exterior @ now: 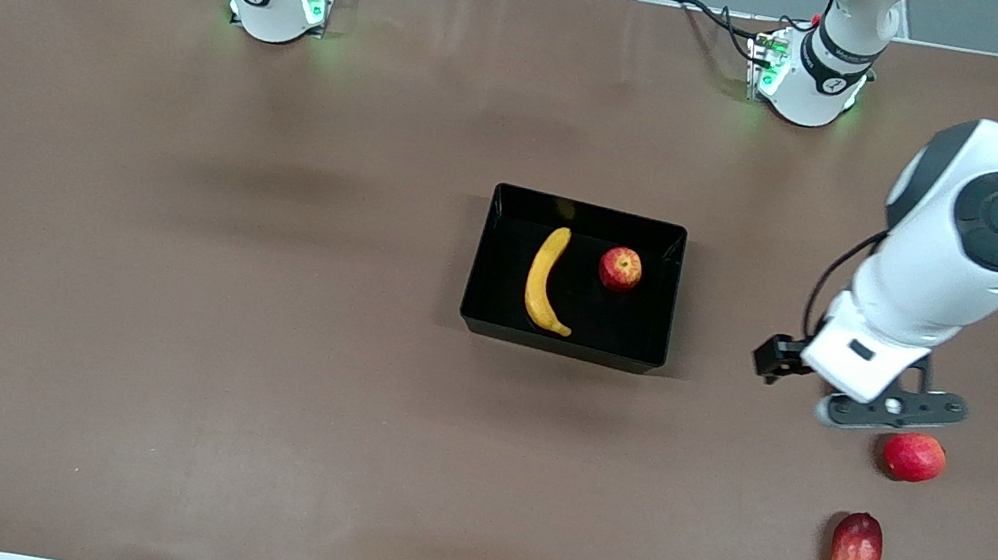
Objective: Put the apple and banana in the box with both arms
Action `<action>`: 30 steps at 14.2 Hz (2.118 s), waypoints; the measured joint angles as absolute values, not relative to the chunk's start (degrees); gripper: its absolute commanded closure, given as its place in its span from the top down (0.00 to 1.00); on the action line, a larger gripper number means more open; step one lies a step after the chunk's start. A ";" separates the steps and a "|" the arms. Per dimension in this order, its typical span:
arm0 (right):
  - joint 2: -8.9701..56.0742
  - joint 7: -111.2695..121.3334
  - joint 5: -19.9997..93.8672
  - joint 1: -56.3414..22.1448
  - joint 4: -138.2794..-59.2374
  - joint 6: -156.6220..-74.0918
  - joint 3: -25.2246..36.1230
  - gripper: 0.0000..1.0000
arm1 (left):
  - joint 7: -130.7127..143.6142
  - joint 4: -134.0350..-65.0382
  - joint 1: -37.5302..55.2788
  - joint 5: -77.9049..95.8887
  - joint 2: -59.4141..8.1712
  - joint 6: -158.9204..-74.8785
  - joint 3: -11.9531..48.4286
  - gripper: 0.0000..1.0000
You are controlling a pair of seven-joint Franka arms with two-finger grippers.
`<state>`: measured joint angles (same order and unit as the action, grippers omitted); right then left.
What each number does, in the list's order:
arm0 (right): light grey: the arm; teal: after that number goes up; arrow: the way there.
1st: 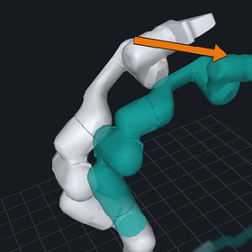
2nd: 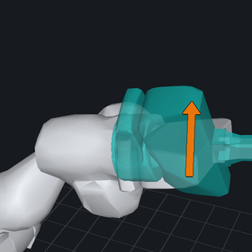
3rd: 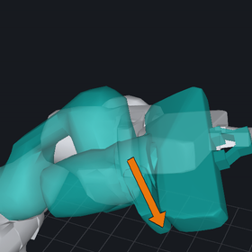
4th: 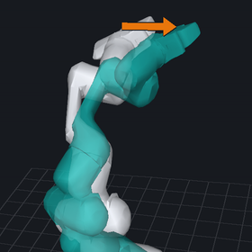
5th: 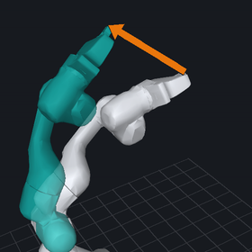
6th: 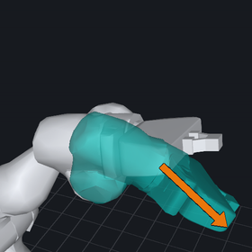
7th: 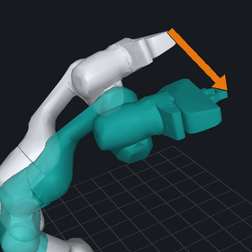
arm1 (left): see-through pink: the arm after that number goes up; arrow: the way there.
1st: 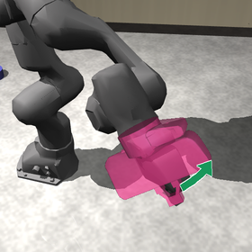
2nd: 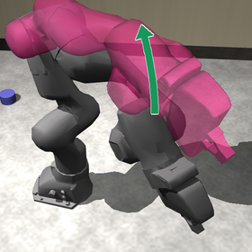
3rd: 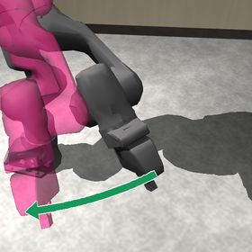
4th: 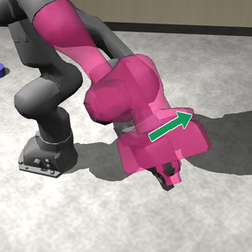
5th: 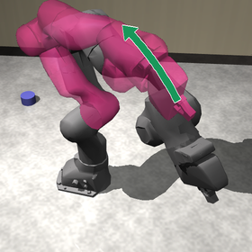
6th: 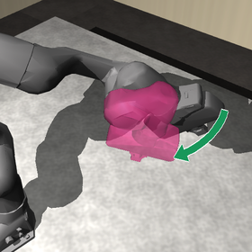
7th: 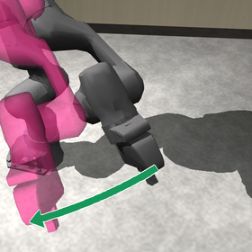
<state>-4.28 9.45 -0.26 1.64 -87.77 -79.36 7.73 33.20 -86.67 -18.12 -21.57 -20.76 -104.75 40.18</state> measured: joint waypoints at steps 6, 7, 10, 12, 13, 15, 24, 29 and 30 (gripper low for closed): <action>-4.28 9.45 -0.26 1.64 -87.77 -79.36 7.73 1.00 | 25.38 -86.67 -20.85 -20.71 -18.95 -101.85 40.18 1.00; -4.28 9.45 -0.26 1.65 -87.77 -79.36 7.73 1.00 | 24.41 -86.67 -21.51 -19.91 -18.60 -101.80 40.17 1.00; -4.28 9.45 -0.26 1.64 -87.77 -79.36 7.72 1.00 | 21.63 -86.65 -23.88 -18.39 -17.04 -101.38 40.16 1.00; -4.28 9.45 -0.26 1.64 -87.77 -79.36 7.72 1.00 | 21.38 -86.64 -24.29 -18.16 -16.15 -100.77 40.16 1.00; -4.28 9.45 -0.26 1.64 -87.77 -79.36 7.72 1.00 | 21.38 -86.64 -24.27 -18.15 -15.88 -100.38 40.20 1.00; -4.28 9.45 -0.26 1.64 -87.77 -79.36 7.72 1.00 | 21.38 -86.65 -24.26 -18.15 -15.67 -100.00 40.27 1.00; -4.28 9.45 -0.26 1.64 -87.77 -79.36 7.71 1.00 | 21.33 -85.53 -24.82 -15.87 -14.10 -98.17 40.15 1.00; -4.28 9.45 -0.26 1.64 -87.77 -79.36 7.71 1.00 | 21.31 -83.92 -24.89 -15.83 -13.73 -95.86 40.20 1.00; -4.28 9.45 -0.26 1.64 -87.77 -79.36 7.71 1.00 | 21.31 -83.86 -24.89 -15.83 -13.73 -95.24 40.22 1.00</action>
<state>-4.28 9.45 -0.26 1.64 -87.77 -79.36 7.71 21.31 -83.86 -24.89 -15.83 -13.73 -95.24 40.22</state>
